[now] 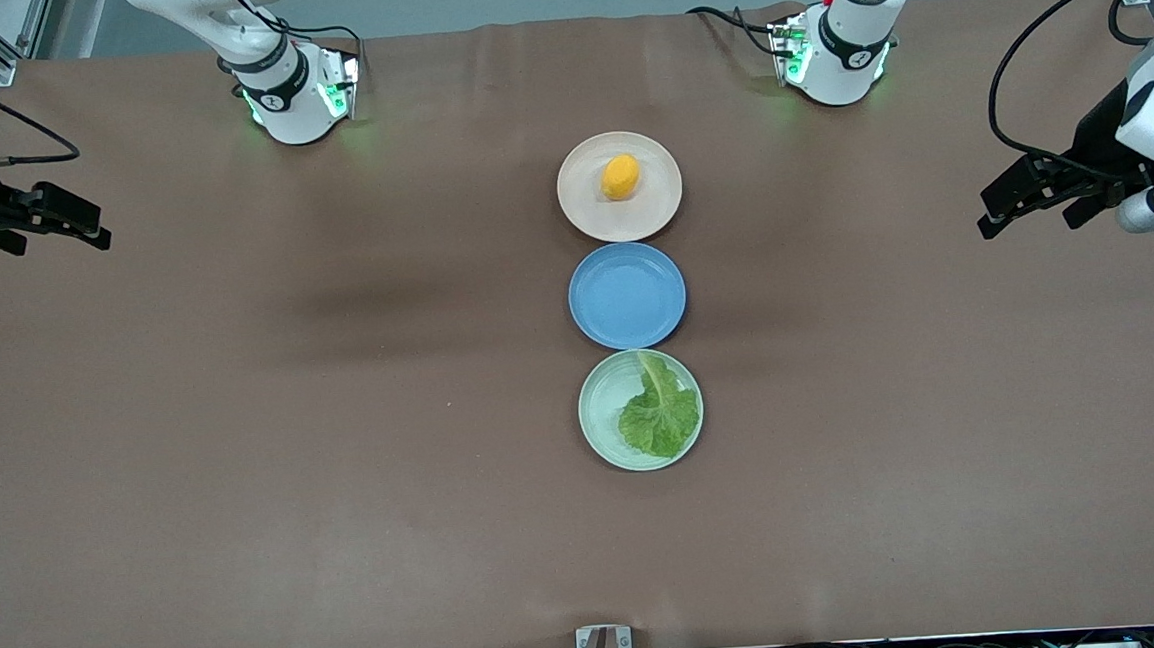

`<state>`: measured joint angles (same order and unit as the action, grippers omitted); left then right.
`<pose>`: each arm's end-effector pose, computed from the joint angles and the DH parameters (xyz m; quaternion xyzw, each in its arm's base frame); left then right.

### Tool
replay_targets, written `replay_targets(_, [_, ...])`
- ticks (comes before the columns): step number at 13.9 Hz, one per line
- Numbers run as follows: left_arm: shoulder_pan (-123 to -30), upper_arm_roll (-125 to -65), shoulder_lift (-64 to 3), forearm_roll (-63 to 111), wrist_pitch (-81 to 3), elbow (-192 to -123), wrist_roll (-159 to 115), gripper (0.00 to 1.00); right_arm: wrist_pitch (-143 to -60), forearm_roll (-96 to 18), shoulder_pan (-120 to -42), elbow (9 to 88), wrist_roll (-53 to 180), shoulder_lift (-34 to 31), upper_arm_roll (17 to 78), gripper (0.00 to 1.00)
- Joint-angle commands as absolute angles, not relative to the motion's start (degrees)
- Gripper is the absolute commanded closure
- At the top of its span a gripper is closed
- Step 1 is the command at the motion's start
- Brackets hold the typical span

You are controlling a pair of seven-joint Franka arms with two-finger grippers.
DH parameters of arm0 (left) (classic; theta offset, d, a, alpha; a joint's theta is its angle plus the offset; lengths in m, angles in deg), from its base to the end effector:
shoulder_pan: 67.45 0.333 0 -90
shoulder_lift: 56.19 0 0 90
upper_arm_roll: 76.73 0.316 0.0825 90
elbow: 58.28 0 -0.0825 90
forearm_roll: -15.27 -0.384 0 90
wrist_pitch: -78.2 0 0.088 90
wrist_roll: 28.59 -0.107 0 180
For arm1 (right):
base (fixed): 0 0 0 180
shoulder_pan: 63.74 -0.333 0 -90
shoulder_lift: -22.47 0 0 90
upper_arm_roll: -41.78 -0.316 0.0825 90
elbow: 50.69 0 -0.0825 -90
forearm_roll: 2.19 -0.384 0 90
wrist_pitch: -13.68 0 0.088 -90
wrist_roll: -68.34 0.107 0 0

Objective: Pick lemon and lettuce from plates
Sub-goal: 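Reach the left gripper down to the lettuce on the green plate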

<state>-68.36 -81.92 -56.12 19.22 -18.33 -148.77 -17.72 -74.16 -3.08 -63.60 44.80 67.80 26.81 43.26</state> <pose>0.5624 -0.0667 0.6306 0.9971 0.0437 0.0464 0.0418 0.5254 -0.0137 0.6172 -0.9995 0.0093 0.0287 0.0093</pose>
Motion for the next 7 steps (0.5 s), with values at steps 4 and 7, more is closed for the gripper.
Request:
replay_targets(4, [-68.2, -82.1, -55.9, 19.2, -17.0, -147.8, -17.8, 0.00, -76.5, -3.6, -63.3, 46.6, 68.4, 28.9, 43.0, 0.00])
replay_targets(7, [-68.3, -82.1, -55.8, 19.8, -17.2, -147.7, -17.4, 0.00, -76.4, -3.7, -63.5, 46.6, 68.5, 28.9, 42.8, 0.00])
